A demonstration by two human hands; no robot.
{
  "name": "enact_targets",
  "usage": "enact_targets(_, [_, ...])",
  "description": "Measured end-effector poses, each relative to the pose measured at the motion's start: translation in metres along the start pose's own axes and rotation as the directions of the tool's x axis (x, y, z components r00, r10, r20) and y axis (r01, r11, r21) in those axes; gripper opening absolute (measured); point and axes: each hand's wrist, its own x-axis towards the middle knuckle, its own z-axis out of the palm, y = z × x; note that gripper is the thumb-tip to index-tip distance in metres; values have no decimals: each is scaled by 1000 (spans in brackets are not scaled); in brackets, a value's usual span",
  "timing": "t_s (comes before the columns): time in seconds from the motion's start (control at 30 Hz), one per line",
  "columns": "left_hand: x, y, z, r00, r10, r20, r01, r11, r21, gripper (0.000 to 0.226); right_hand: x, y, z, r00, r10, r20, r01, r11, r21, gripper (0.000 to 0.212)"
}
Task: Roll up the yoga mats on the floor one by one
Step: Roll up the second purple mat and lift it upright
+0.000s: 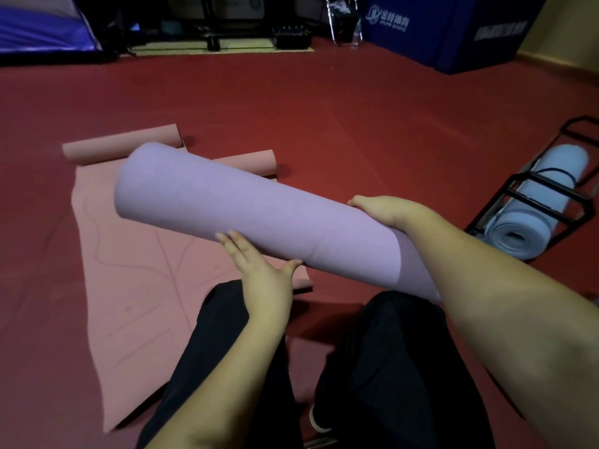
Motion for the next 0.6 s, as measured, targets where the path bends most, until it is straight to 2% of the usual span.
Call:
enact_targets(0.07, [-2, 2, 3, 983, -162, 85, 176, 964, -199, 118, 2, -4, 1, 1000, -11, 18, 11, 1000, -7, 48])
enact_targets(0.1, [-3, 2, 5, 970, -181, 164, 232, 891, -389, 105, 3, -6, 2, 1000, -19, 24, 19, 1000, -7, 49])
enact_targets(0.13, [-3, 5, 5, 957, -150, 249, 272, 768, -579, 89, 4, -8, 2, 999, -26, 23, 26, 1000, 1, 49])
enact_targets(0.2, [4, 14, -3, 916, -126, 381, 395, 453, -799, 57, 7, -11, 2, 1000, -27, 4, 27, 999, 29, 53])
enact_targets(0.27, [26, 23, -10, 867, -167, 470, 493, 143, -858, 30, 7, -14, -1, 999, -26, -34, 29, 997, 71, 60])
enact_targets(0.3, [39, 28, -13, 847, -166, 505, 516, 34, -856, 35, 7, -15, -3, 997, -32, -63, 38, 994, 98, 64])
enact_targets(0.33, [50, 37, -16, 836, -170, 522, 528, -11, -849, 52, 5, -16, -7, 995, -33, -93, 46, 989, 138, 68])
enact_targets(0.4, [66, 60, -19, 841, -204, 501, 513, 6, -859, 70, 4, -16, -15, 987, -31, -157, 68, 970, 235, 71])
enact_targets(0.47, [76, 89, -22, 858, -237, 456, 479, 48, -877, 58, 4, -18, -20, 976, -31, -217, 94, 953, 289, 74])
enact_targets(0.6, [93, 131, -30, 895, -169, 412, 421, 20, -907, 38, 4, -35, -23, 952, -19, -304, 149, 900, 409, 73])
